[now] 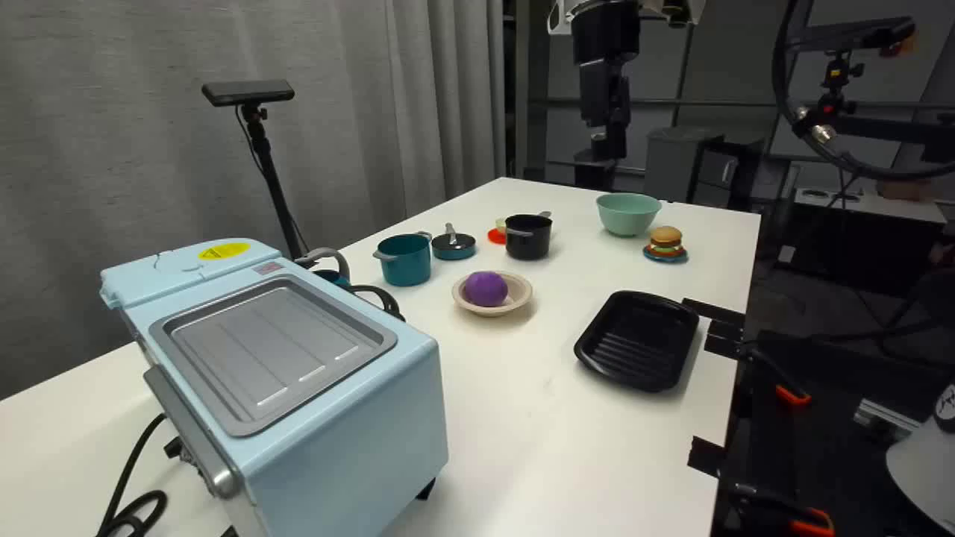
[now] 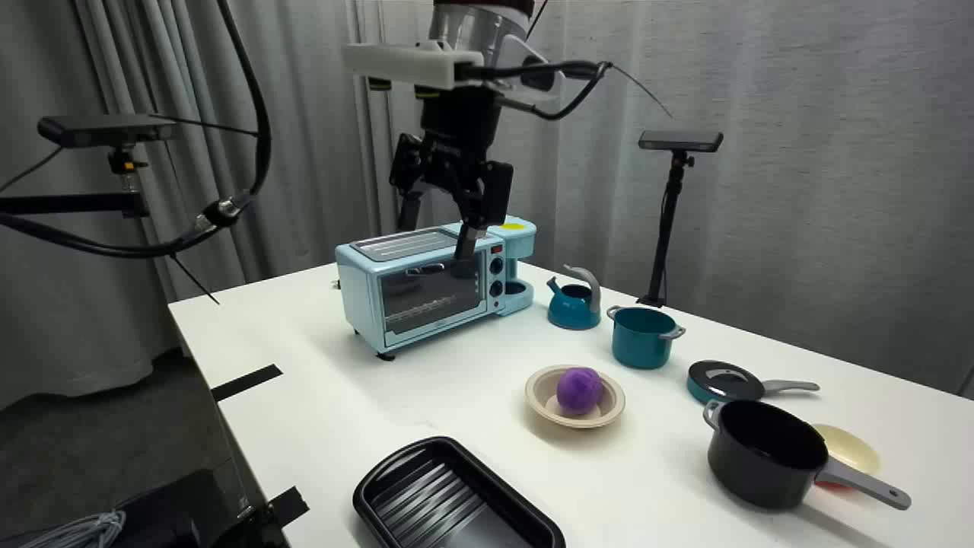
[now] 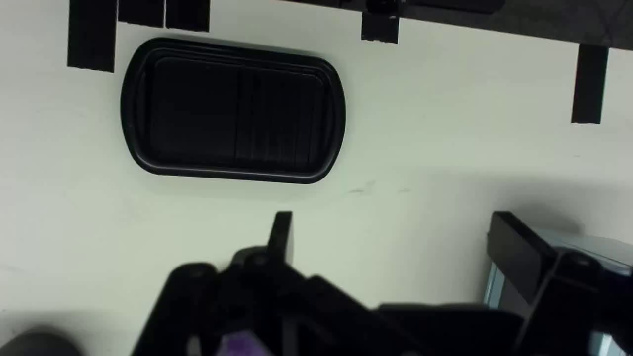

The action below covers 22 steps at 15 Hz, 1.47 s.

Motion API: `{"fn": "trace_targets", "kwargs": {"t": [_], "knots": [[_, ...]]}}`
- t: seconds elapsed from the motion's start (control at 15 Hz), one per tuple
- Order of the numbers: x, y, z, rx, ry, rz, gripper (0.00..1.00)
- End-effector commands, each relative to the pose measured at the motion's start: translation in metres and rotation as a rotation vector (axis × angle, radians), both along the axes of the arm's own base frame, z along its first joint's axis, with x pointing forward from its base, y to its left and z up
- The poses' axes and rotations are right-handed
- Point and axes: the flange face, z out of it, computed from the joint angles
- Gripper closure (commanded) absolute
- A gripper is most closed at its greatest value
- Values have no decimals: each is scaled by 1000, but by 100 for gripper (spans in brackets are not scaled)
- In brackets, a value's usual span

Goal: Put the purple plushy on the table

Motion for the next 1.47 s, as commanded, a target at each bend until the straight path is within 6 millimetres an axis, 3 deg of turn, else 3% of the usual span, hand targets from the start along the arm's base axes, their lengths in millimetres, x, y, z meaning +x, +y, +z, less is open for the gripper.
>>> {"fn": "trace_targets", "kwargs": {"t": [0.0, 0.67, 0.8, 1.13, 1.4], "knots": [[0, 0, 0, 0, 3, 0, 0], [1, 0, -1, 0, 3, 0, 0], [11, -3, 1, 0, -6, 7, 0], [64, -6, -9, -52, -43, 39, 0], [123, -8, -50, -110, -81, 69, 0]]}}
